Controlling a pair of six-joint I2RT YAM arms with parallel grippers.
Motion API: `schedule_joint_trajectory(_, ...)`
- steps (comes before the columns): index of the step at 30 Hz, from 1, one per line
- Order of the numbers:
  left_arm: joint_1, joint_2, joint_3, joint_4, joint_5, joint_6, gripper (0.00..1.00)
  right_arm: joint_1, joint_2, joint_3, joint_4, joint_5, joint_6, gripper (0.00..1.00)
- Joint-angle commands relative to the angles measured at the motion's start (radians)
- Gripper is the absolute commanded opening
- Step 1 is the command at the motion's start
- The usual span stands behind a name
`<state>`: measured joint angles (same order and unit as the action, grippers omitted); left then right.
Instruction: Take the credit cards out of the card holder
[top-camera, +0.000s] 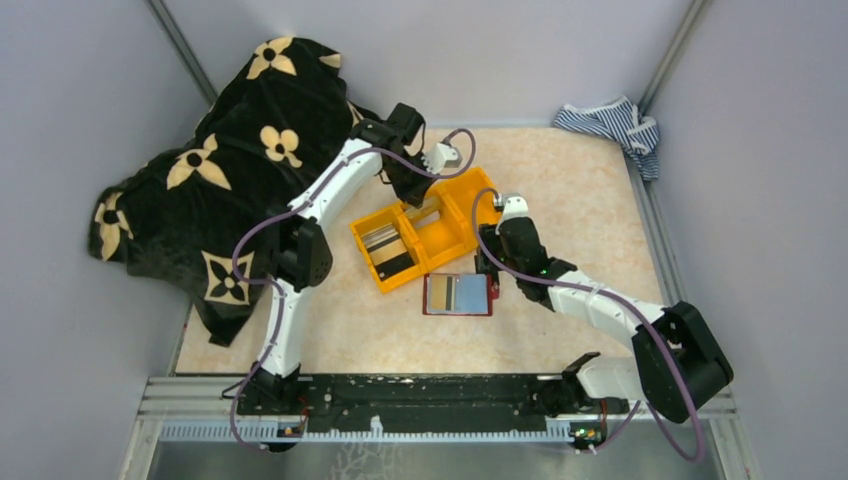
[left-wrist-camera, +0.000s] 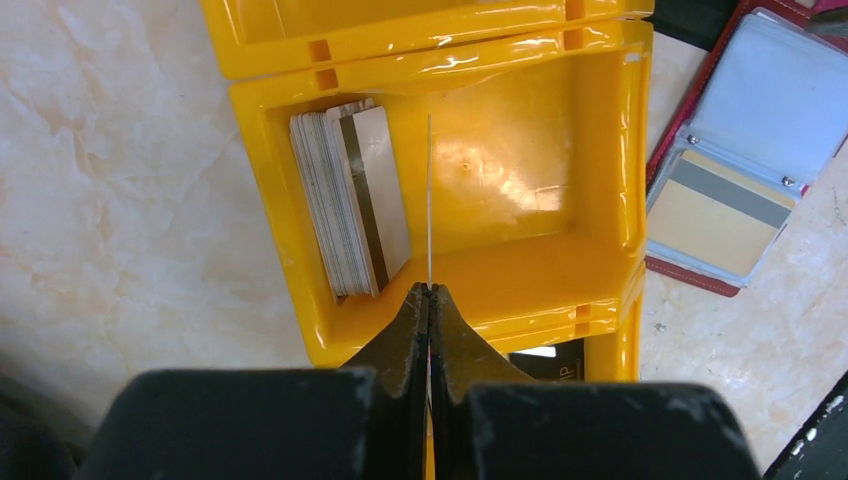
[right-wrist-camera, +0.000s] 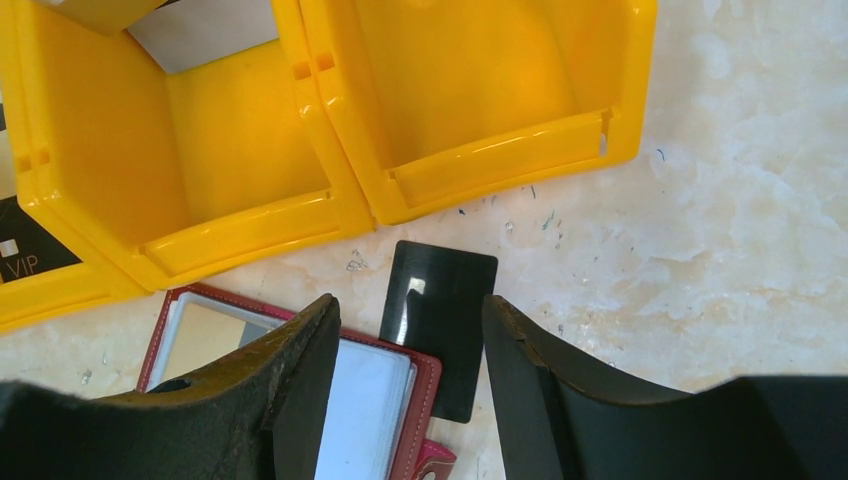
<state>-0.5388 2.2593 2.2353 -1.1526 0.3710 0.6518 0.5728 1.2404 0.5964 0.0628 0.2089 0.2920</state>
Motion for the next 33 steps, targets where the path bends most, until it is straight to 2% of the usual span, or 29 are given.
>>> schedule_joint_trajectory(1, -0.003, 0.048, 0.058, -0.042, -0.031, 0.006, 0.00, -0.006, 0.008, 0.000, 0.053, -0.010, 0.012, 0.55)
schedule_joint_trajectory(30, -0.004, 0.161, 0.085, 0.035, -0.136, 0.015, 0.00, -0.006, 0.065, 0.003, 0.075, -0.020, 0.004, 0.55)
schedule_joint_trajectory(33, -0.004, 0.153, 0.073, 0.068, -0.199, 0.013, 0.00, -0.006, 0.066, 0.003, 0.075, -0.019, 0.004, 0.55)
